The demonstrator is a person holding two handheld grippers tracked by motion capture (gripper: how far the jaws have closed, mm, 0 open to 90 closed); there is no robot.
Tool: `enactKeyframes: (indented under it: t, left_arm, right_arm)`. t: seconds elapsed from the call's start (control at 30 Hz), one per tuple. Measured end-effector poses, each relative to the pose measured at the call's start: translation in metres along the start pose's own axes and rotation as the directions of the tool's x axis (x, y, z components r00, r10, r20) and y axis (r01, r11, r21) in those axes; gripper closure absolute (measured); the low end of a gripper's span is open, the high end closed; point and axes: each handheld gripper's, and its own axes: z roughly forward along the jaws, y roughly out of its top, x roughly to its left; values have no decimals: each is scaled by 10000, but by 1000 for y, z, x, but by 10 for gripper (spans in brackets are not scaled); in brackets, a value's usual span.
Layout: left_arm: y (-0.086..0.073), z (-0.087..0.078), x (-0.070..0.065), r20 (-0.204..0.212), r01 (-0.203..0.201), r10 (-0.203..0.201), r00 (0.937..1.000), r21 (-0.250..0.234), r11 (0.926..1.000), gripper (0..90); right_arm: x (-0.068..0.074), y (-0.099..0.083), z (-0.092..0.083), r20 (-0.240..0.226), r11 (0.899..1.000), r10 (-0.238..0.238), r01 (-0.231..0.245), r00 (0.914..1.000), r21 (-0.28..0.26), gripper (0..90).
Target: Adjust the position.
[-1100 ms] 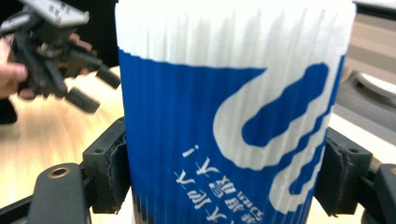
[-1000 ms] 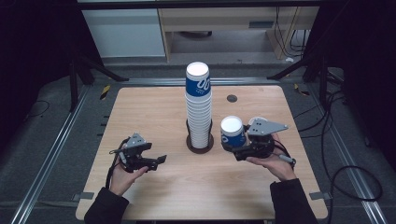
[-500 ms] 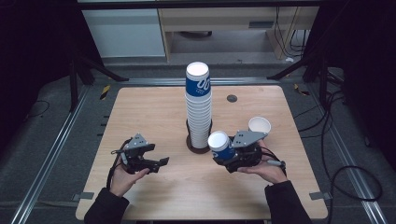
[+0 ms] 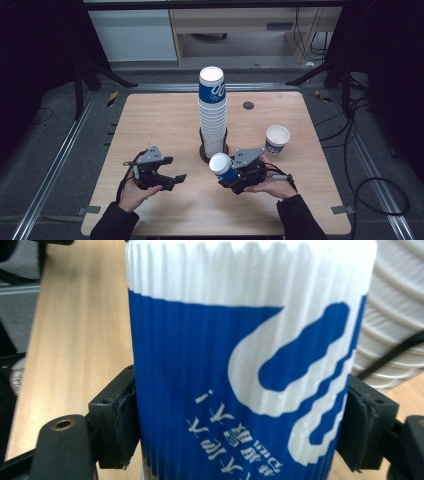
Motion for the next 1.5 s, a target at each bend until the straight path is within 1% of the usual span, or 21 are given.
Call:
enactKeyframes:
  t: [0.13,0.23,0.4,0.53,0.67,0.93,1.27,1.33,1.5]
  left_arm:
    - [2,1,-6,324,-273,273,9991,7,9996,160]
    - [4,2,-11,498,-481,477,9976,76,9988,159]
    - [6,6,-18,890,-626,614,9941,103,9980,156]
    - [8,10,-23,1080,-699,679,9918,145,9974,154]
    - [10,14,-28,1221,-848,812,9892,243,9961,153]
    - [15,25,-36,1452,-934,863,9856,431,9947,148]
    - [17,35,-42,1575,-958,827,9841,774,9924,155]
    - [17,37,-43,1598,-943,799,9839,845,9920,157]
    - [16,40,-44,1671,-968,789,9828,1018,9901,185]
  right_arm:
    - [1,-1,7,-112,9998,-32,35,9999,198,206]
    - [3,-1,13,-305,9994,-134,144,9994,319,206]
    - [7,-2,23,-539,9977,-279,312,9982,604,206]
    - [10,-1,31,-692,9963,-388,438,9968,734,206]
    - [12,0,35,-773,9956,-479,539,9959,770,206]
    - [18,1,47,-884,9916,-753,839,9932,981,206]
    - [25,4,57,-1058,9891,-1022,1124,9891,953,206]
    - [27,5,59,-1099,9880,-1155,1256,9872,903,206]
    - [30,7,63,-1153,9860,-1297,1404,9848,898,206]
